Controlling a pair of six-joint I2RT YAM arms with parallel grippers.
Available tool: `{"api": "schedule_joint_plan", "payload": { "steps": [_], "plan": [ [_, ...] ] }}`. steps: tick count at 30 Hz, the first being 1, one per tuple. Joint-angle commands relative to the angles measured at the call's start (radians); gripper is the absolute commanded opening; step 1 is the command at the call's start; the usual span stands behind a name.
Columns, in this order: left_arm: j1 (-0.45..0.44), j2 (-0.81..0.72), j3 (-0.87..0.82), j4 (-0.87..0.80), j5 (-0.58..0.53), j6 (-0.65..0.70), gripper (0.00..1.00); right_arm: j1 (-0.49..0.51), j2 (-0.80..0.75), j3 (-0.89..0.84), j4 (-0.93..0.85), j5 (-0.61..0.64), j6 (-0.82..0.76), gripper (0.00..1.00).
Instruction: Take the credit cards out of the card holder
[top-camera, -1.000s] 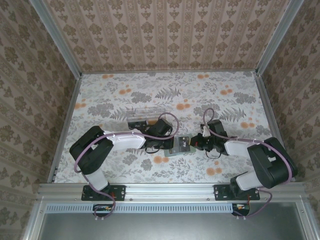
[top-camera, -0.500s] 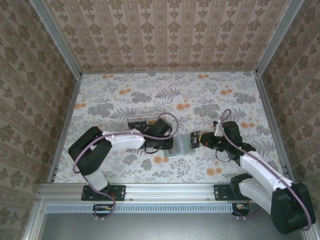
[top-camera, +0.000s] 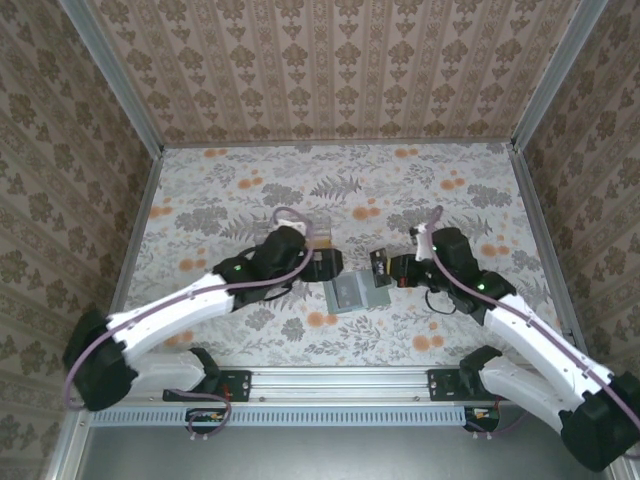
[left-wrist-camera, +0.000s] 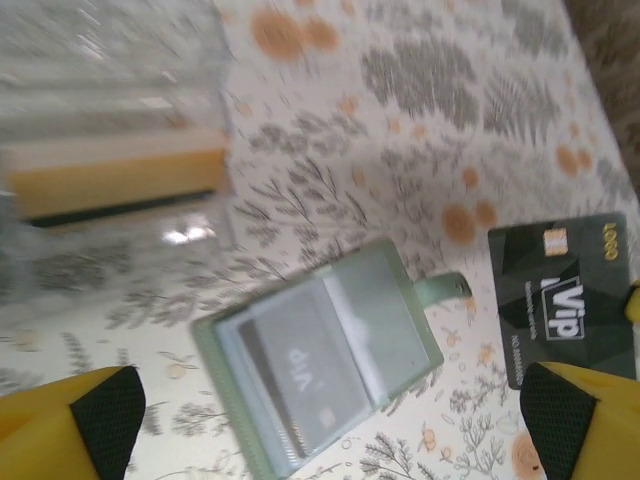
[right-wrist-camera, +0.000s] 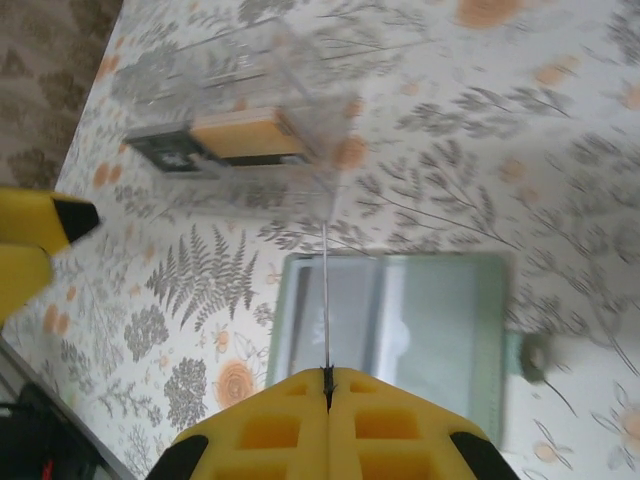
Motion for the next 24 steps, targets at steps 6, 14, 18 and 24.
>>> {"api": "schedule_joint_plan", "payload": {
  "steps": [6, 14, 18, 24],
  "plan": [
    [0.091, -0.456, -0.150, -0.279, -0.261, -0.022, 1.00, 0.231, 0.311, 0.317, 0.012, 0.131, -0.372, 0.00],
    [0.168, -0.806, -0.202, -0.481, -0.329, -0.035, 1.00, 0.364, 0.641, 0.637, -0.058, 0.148, -0.753, 0.00],
    [0.170, -0.866, -0.203, -0.537, -0.344, -0.040, 1.00, 0.382, 0.803, 0.831, -0.197, 0.114, -0.897, 0.00],
    [0.171, -0.893, -0.185, -0.599, -0.362, -0.044, 1.00, 0.400, 0.932, 0.949, -0.225, 0.150, -1.078, 0.00]
  ]
}}
